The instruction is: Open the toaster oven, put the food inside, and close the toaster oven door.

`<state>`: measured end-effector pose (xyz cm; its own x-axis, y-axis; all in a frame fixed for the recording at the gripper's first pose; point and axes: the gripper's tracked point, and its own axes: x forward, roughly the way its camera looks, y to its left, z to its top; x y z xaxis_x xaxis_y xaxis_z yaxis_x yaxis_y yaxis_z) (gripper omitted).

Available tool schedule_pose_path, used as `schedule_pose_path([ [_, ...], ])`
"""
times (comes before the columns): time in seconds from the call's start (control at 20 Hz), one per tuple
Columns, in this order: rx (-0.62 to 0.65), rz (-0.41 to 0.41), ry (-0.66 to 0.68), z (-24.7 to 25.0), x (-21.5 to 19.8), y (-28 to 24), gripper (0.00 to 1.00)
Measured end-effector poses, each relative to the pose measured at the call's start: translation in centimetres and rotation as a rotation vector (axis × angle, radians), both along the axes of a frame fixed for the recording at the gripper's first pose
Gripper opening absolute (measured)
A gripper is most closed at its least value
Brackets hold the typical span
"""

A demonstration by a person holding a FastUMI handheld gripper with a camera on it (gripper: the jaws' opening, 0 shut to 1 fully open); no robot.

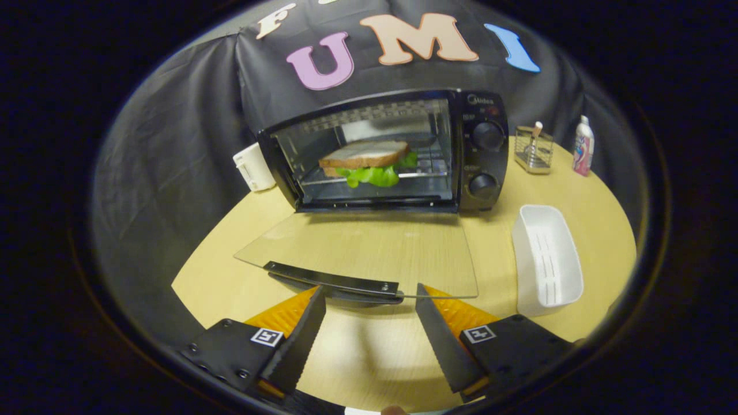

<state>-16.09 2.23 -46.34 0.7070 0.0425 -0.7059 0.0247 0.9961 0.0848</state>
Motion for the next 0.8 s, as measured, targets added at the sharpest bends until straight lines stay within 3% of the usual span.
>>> schedule_pose_path([
  [0.35,0.026,-0.014,-0.091,4.8,3.3,0.8,0.98],
  [0.8,0.127,-0.096,-0.167,8.9,8.8,0.7,1.00],
])
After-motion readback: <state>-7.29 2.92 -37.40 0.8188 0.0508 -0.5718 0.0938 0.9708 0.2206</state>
